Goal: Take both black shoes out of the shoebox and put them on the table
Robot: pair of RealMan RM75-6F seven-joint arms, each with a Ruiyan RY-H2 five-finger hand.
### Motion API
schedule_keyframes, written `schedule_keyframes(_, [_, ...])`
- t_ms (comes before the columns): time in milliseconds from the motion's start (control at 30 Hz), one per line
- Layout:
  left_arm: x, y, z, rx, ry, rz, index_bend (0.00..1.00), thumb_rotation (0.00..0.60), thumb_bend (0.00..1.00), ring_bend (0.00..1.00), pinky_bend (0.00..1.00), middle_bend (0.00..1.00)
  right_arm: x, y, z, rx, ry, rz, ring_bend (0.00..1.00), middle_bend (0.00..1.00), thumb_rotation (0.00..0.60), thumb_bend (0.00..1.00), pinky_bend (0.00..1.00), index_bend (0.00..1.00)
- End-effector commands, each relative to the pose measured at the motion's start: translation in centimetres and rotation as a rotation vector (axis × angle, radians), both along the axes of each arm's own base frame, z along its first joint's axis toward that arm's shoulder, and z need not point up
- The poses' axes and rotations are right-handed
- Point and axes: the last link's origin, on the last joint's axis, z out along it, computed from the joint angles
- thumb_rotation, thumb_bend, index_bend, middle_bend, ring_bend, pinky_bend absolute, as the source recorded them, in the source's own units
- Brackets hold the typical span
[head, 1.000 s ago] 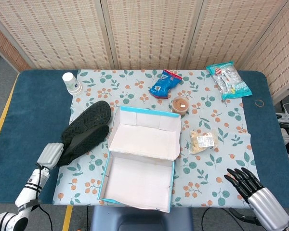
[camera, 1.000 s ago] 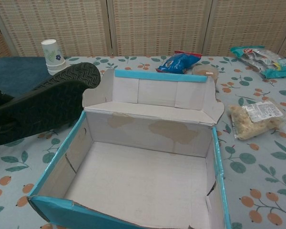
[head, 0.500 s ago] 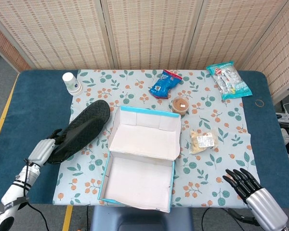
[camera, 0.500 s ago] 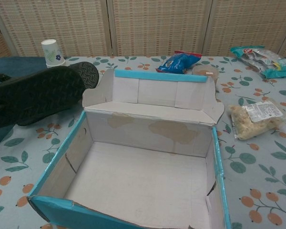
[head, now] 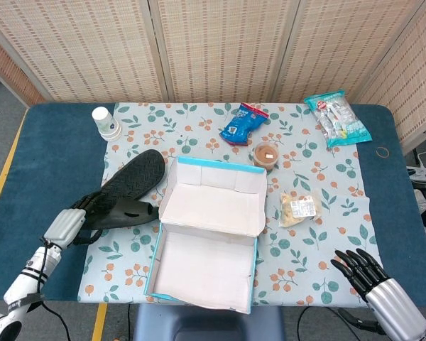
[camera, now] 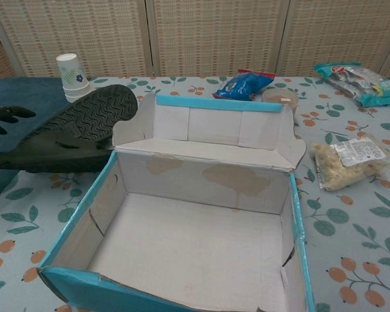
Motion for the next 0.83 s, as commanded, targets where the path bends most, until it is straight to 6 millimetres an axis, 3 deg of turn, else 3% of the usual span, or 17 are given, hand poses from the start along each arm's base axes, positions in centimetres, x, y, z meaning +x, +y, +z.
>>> schedule_keyframes(33, [0.5,-1.2,0.9,0.020,-0.046,-0.043,0.00,0.600,0.39,0.00,0.14,0.00,0.0,0.0,0.0,0.001,0.001,0.000,0.00,0.00,0.515,0.17,0.00,0.00])
schedule_keyframes(333, [1.1,-5.8,4.2,0.033,-0.136,-0.108,0.00,0.600,0.41,0.00,0.14,0.00,0.1,0.2,0.1,-0.012,0.003,0.003,0.00,0.00,0.514,0.17,0.00,0.00])
schedule_keyframes(500, [-0.1,-11.9,5.7,0.212,-0.044,-0.223,0.00,0.600,0.42,0.00,0.13,0.00,-0.1,0.0,0.4,-0.103,0.032,-0.016,0.00,0.00,0.515,0.17,0.00,0.00])
schedule_keyframes(600, [-1.6,-15.3,5.5,0.315,0.046,-0.235,0.00,0.600,0.42,0.00,0.10,0.00,-0.4,-0.2,0.2,-0.139,0.058,-0.047,0.00,0.00,0.514,0.17,0.00,0.00])
schedule_keyframes(667, [-2.1,-16.1,5.5,0.311,0.160,-0.251,0.00,0.600,0.42,0.00,0.08,0.00,-0.5,-0.4,0.0,-0.162,0.086,-0.060,0.00,0.00,0.515,0.17,0.00,0.00])
schedule_keyframes(833, [-2.1,-15.9,5.6,0.351,0.194,-0.229,0.00,0.600,0.41,0.00,0.08,0.00,-0.4,-0.5,-0.2,-0.192,0.108,-0.078,0.00,0.00,0.513,0.17,0.00,0.00])
